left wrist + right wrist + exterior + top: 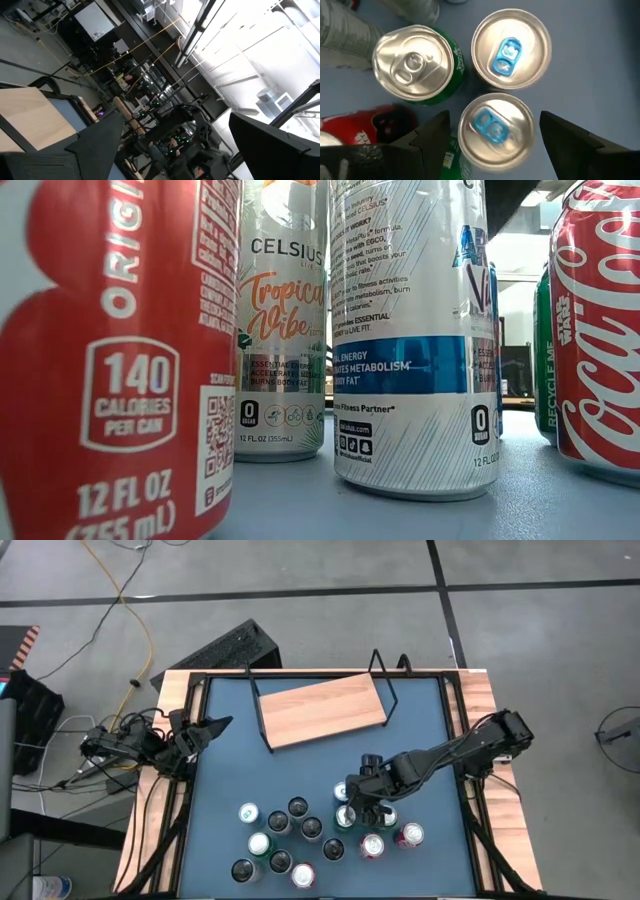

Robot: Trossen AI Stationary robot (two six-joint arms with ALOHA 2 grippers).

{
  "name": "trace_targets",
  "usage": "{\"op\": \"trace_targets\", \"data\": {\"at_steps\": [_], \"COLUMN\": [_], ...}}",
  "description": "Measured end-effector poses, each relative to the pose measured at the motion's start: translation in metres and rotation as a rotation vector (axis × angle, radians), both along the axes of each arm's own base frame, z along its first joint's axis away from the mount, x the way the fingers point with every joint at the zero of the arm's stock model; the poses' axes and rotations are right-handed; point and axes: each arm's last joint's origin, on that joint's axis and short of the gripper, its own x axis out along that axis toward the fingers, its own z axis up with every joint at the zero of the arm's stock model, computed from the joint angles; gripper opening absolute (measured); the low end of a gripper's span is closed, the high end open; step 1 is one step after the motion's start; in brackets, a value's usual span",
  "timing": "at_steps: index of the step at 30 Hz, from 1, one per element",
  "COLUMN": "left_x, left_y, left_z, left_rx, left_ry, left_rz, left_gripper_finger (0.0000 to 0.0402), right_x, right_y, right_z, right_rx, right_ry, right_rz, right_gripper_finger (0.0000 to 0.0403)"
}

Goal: Place canned beverage on shelf
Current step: Put the right blue soda can on the shelf

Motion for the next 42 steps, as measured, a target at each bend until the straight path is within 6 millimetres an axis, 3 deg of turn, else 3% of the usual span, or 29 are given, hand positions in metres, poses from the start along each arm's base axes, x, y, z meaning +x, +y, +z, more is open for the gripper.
{"op": "trace_targets", "data": {"at_steps": [10,19,29,35,42], "left_x": [0.000,0.001,0.001,0.001,0.001], "left_y": [0.000,0.000,0.000,0.000,0.000], "left_z": [-0.001,-0.001,-0.002,-0.002,-0.002], "left_rx": [-0.016,-0.016,-0.015,-0.030,-0.036], "left_ry": [0.001,0.008,0.016,0.010,0.006], "left_rz": [-0.008,-0.007,-0.008,-0.016,-0.021], "left_gripper_finger": [0.0352,0.0352,0.0352,0.0352,0.0352], "right_x": [0.003,0.001,0.001,-0.012,-0.031], "right_y": [0.001,0.001,0.000,-0.010,-0.046], "right_z": [-0.010,-0.011,-0.010,0.013,0.049], "right_rx": [-0.009,-0.017,-0.012,-0.005,-0.059], "right_ry": [0.041,0.073,0.065,0.054,0.060], "right_rz": [-0.011,-0.024,-0.040,-0.059,-0.132], "right_gripper_finger": [0.0286,0.0196,0.0196,0.0196,0.0196]}}
